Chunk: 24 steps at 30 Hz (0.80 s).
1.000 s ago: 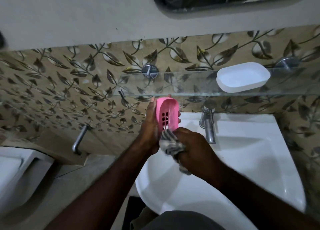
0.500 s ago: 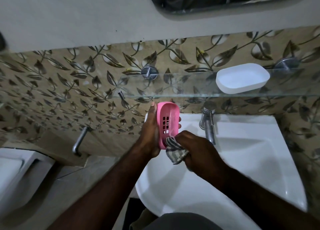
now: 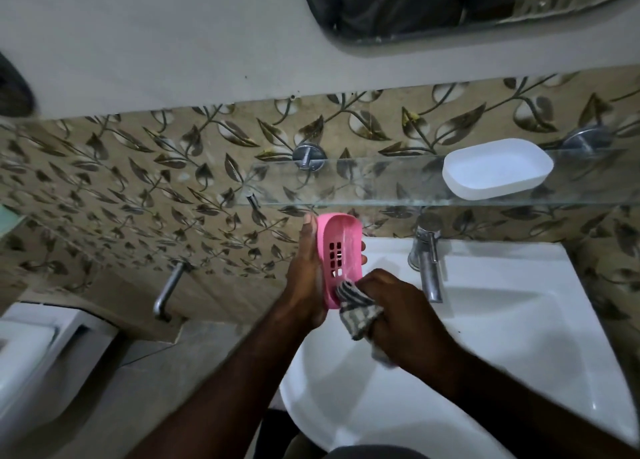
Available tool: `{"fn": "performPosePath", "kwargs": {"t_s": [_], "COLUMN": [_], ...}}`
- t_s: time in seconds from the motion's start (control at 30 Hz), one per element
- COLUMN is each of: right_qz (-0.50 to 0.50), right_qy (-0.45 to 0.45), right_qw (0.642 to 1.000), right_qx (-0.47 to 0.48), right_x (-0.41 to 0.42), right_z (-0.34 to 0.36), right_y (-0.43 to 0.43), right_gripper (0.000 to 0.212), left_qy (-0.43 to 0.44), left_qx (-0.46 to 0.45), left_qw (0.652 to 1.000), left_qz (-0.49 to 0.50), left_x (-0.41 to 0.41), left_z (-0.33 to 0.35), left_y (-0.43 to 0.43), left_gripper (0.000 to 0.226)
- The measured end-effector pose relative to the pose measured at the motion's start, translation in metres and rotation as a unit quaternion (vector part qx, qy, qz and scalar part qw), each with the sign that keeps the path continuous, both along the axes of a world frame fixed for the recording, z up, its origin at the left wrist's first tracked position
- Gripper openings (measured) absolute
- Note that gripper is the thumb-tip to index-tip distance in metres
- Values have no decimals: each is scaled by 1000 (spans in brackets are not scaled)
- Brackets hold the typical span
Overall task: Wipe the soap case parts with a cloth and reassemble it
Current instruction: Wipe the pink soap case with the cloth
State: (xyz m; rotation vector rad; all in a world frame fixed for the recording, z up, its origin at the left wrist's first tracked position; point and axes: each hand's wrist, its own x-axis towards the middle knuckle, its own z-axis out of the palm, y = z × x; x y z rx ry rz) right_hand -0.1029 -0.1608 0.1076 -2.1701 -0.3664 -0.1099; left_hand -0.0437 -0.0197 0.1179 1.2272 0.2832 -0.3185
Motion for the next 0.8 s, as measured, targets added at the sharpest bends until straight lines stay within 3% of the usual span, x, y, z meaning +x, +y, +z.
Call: {"fn": "performPosePath", "kwargs": {"t_s": [0.07, 0.1, 0.17, 0.27, 0.4, 0.47, 0.53, 0.67, 0.8], "right_qz": [-19, -16, 12, 55, 50, 46, 28, -26, -26], "right_qy": [105, 99, 42, -67, -76, -56, -18, 102, 99], "right_qw": [984, 981, 993, 992, 990, 995, 999, 977, 970], "right_qx": [143, 166, 113, -86, -110, -72, -8, 184, 221], "right_x": [-2, -5, -10, -3, 2, 0, -2, 0, -1], "right_z": [6, 8, 4, -9, -8, -6, 1, 7, 20], "right_y": [16, 21, 19, 2, -1, 2, 5, 9, 15], "right_gripper": [16, 16, 22, 31, 24, 26, 11, 23, 14], "left_qy": [-14, -16, -6, 43, 107, 122, 111, -19, -87], "left_qx": [5, -7, -31, -44, -79, -100, -134, -165, -138], "left_qw": [1000, 1000, 999, 998, 990, 986, 984, 985, 986], "left_qz": [14, 21, 28, 1, -39, -47, -48, -41, -18], "left_x": [-2, -3, 0, 5, 9, 9, 5, -8, -27], "left_z": [-2, -2, -3, 2, 6, 8, 10, -6, -15], "left_y": [-5, -6, -3, 6, 9, 9, 9, 2, -11], "left_gripper": [75, 77, 79, 76, 72, 71, 76, 98, 75]}}
